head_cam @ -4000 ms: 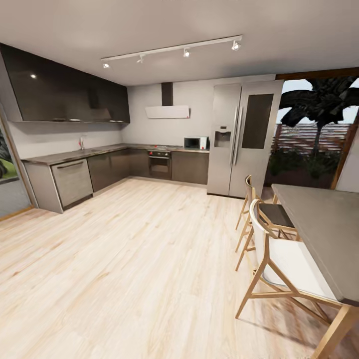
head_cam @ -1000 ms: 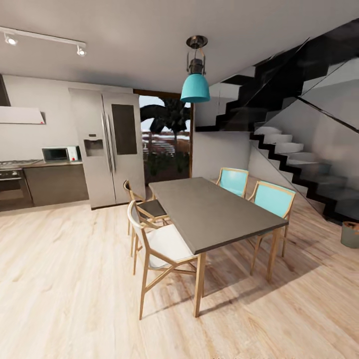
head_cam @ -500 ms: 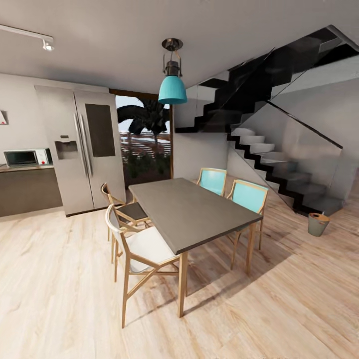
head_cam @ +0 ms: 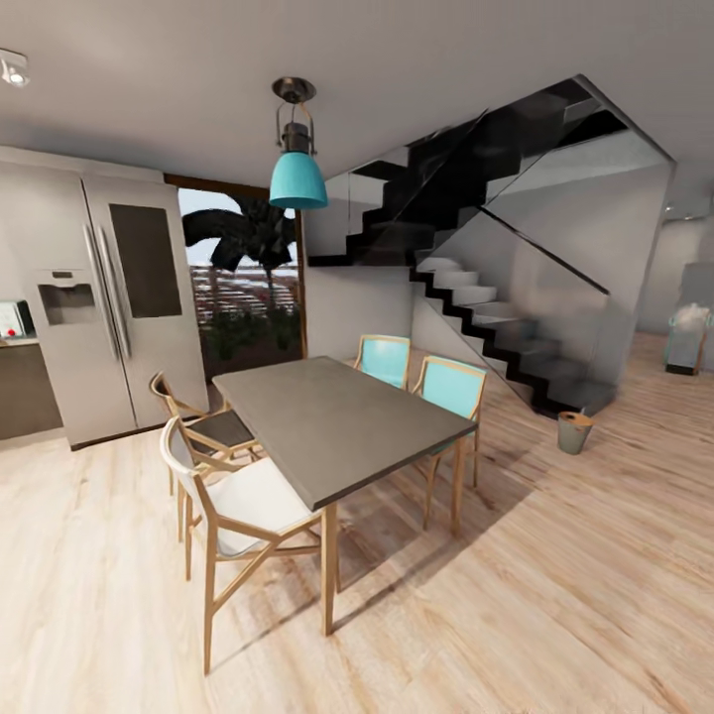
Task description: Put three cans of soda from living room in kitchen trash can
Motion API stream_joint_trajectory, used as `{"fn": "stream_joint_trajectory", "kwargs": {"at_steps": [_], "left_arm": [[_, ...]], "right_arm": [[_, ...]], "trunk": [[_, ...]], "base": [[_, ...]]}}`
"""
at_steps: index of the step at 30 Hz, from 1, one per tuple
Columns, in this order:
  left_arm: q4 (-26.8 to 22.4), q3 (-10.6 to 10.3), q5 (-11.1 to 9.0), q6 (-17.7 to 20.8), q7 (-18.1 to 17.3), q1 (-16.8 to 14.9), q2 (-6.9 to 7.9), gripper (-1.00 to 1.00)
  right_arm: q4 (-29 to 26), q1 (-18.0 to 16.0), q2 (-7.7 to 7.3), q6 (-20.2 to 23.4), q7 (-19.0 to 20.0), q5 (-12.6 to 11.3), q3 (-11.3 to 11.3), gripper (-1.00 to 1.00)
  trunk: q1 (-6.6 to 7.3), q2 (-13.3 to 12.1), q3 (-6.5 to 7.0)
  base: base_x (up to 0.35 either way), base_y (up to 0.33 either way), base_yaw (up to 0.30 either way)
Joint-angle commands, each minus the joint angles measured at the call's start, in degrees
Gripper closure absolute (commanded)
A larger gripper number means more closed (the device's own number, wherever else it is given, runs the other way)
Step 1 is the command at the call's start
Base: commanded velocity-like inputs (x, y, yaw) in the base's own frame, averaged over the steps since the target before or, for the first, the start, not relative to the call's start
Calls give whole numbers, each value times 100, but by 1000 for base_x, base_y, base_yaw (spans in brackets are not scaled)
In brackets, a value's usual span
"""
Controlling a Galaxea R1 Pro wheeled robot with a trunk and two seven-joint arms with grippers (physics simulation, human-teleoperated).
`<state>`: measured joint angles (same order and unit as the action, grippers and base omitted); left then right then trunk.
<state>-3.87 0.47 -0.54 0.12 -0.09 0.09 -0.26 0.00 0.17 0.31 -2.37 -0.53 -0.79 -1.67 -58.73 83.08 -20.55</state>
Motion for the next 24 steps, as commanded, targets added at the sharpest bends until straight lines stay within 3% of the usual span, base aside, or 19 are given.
{"fn": "stream_joint_trajectory", "kwargs": {"at_steps": [1, 24], "left_arm": [[0, 2, -1, 2, 0, 0, 0, -100], [-18, 5, -5, -1, -26, 0, -10, -100]], "right_arm": [[0, 0, 1, 0, 0, 0, 0, -100], [0, -2, 2, -1, 0, 0, -1, -100]], "trunk": [[0, 0, 3], [0, 0, 65]], "base": [[0, 0, -269], [0, 0, -269]]}}
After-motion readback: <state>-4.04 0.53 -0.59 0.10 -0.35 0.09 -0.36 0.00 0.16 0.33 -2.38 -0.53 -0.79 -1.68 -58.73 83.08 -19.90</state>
